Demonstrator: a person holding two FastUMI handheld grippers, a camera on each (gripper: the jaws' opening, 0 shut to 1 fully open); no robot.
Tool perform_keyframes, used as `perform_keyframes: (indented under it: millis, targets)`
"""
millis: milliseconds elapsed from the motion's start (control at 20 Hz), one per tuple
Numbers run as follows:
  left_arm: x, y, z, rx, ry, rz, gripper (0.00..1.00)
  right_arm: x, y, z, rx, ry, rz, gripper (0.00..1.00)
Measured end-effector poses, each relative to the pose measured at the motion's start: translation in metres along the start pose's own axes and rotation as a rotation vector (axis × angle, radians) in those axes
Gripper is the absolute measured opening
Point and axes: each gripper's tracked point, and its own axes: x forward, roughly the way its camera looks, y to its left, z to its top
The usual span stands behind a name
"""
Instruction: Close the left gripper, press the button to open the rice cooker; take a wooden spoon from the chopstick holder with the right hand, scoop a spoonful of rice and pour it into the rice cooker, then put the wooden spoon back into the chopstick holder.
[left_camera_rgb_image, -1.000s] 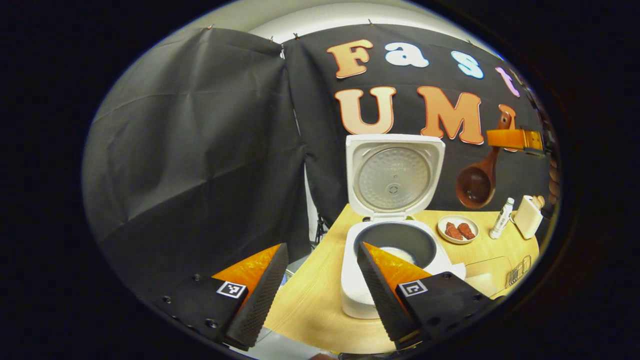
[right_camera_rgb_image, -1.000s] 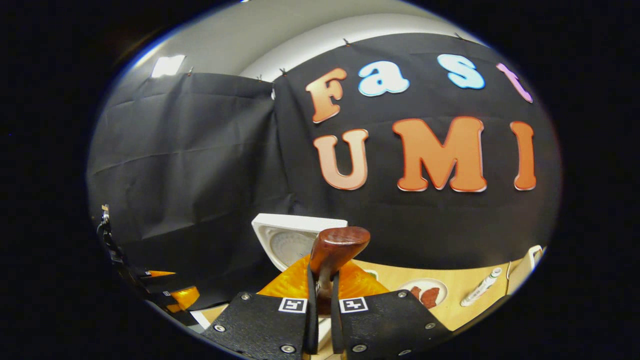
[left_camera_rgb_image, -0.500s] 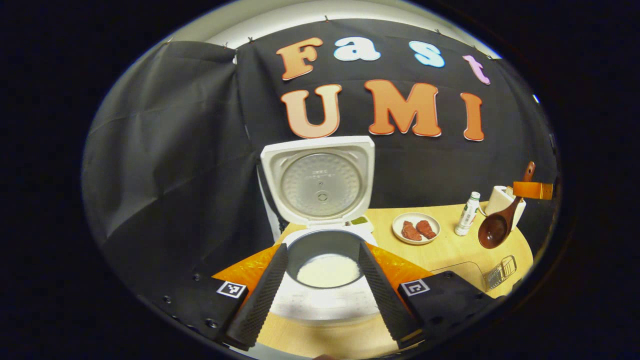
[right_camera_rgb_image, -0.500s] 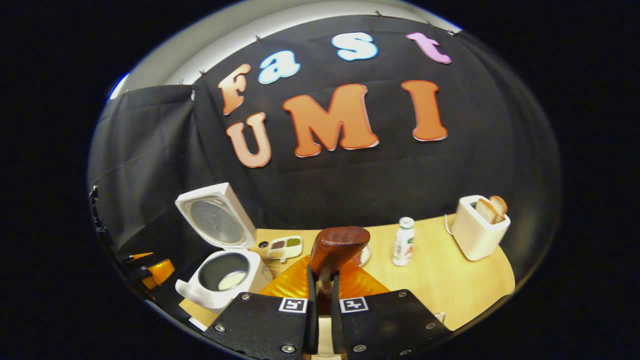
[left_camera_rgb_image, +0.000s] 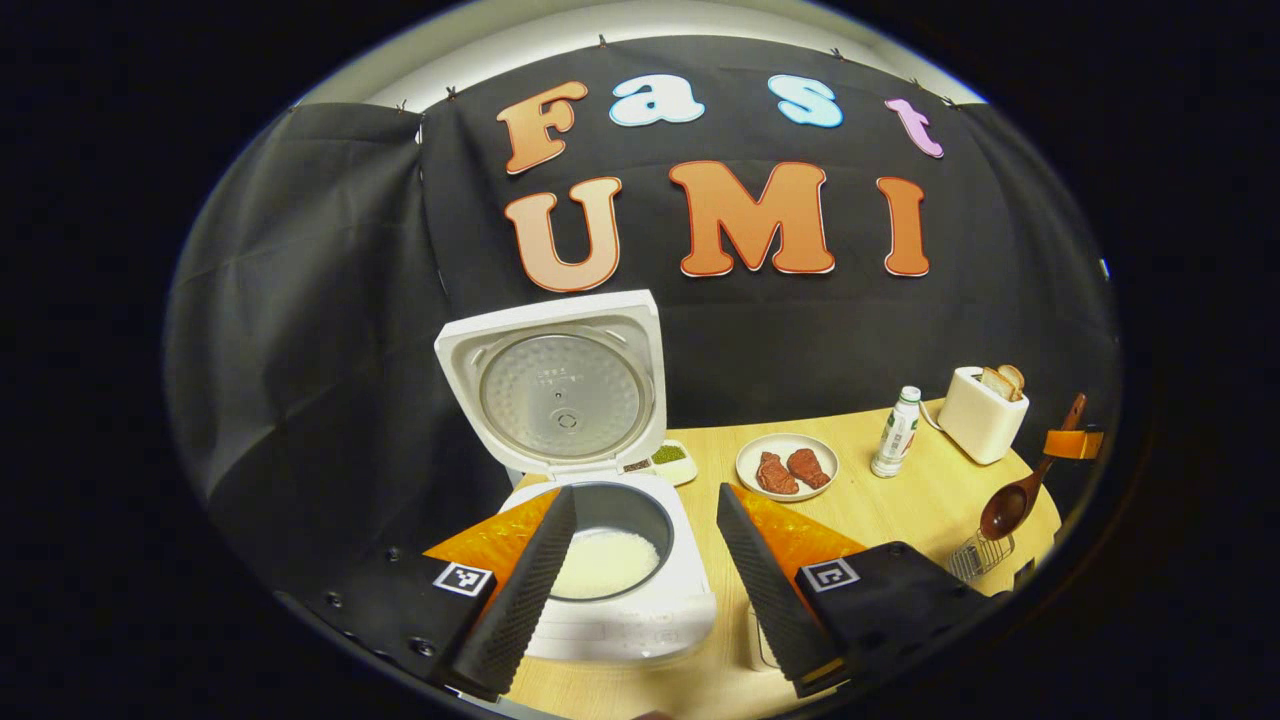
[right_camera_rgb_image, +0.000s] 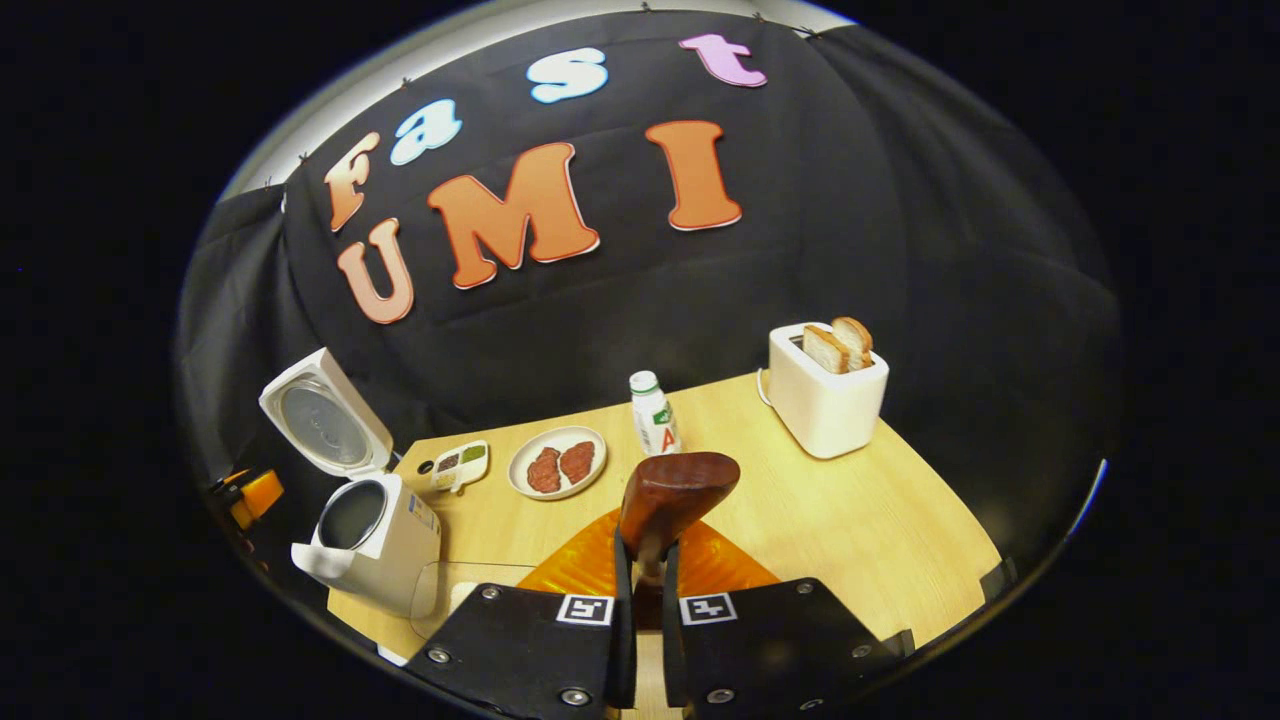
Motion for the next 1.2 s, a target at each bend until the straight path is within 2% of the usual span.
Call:
perform_keyframes:
  millis: [50,100,150,200,250,300,400,500,600,700,800,900,950,1000,1050,1100,1150,1200]
  targets:
    - [0.000,0.001,0.001,0.004,-0.001,0.007,0.96,0.002,-0.008,-0.006,0.016,0.010,-0.013,0.10]
    - [0.001,0.003,0.003,0.006,-0.004,0.019,0.92,0.003,-0.017,-0.012,0.021,0.018,-0.031,0.10]
    - [0.002,0.005,0.004,0.007,-0.006,0.029,0.92,0.007,-0.026,-0.018,0.019,0.023,-0.051,0.10]
    - [0.004,0.008,0.007,0.006,-0.010,0.039,0.96,0.010,-0.033,-0.025,0.016,0.032,-0.071,0.10]
    - [0.005,0.010,0.012,0.007,-0.018,0.050,0.92,0.013,-0.039,-0.032,0.015,0.045,-0.084,0.10]
    - [0.006,0.014,0.017,0.008,-0.024,0.060,0.96,0.015,-0.041,-0.040,0.020,0.054,-0.087,0.10]
    - [0.011,0.022,0.026,-0.005,-0.036,0.077,0.96,0.022,-0.042,-0.056,0.049,0.073,-0.078,0.10]
    - [0.018,0.029,0.037,-0.048,-0.033,0.078,0.92,0.028,-0.040,-0.063,0.085,0.068,-0.062,0.10]
    - [0.027,0.039,0.059,-0.087,-0.049,0.075,0.96,0.035,-0.046,-0.069,0.105,0.067,-0.080,0.10]
    - [0.038,0.055,0.080,-0.087,-0.050,0.072,0.92,0.039,-0.050,-0.088,0.151,0.163,-0.095,0.15]
    - [0.051,0.073,0.101,-0.099,-0.062,0.084,0.96,0.035,-0.054,-0.083,0.182,0.165,-0.101,0.20]
    - [0.069,0.087,0.126,-0.122,-0.075,0.086,0.96,0.026,-0.059,-0.066,0.192,0.125,-0.116,0.30]
    - [0.078,0.092,0.138,-0.136,-0.086,0.080,0.92,0.021,-0.062,-0.057,0.196,0.110,-0.121,0.43]
    - [0.089,0.096,0.149,-0.146,-0.091,0.077,0.92,0.014,-0.063,-0.047,0.197,0.092,-0.124,0.49]
    - [0.102,0.098,0.158,-0.145,-0.090,0.077,0.92,0.007,-0.065,-0.035,0.194,0.064,-0.129,0.60]
    - [0.118,0.096,0.163,-0.138,-0.077,0.069,0.92,-0.001,-0.069,-0.023,0.187,0.031,-0.140,0.64]
    - [0.131,0.096,0.168,-0.126,-0.073,0.071,0.95,-0.009,-0.074,-0.012,0.179,0.004,-0.158,0.72]
    - [0.146,0.096,0.171,-0.122,-0.063,0.078,0.93,-0.017,-0.077,-0.003,0.174,-0.015,-0.175,0.75]
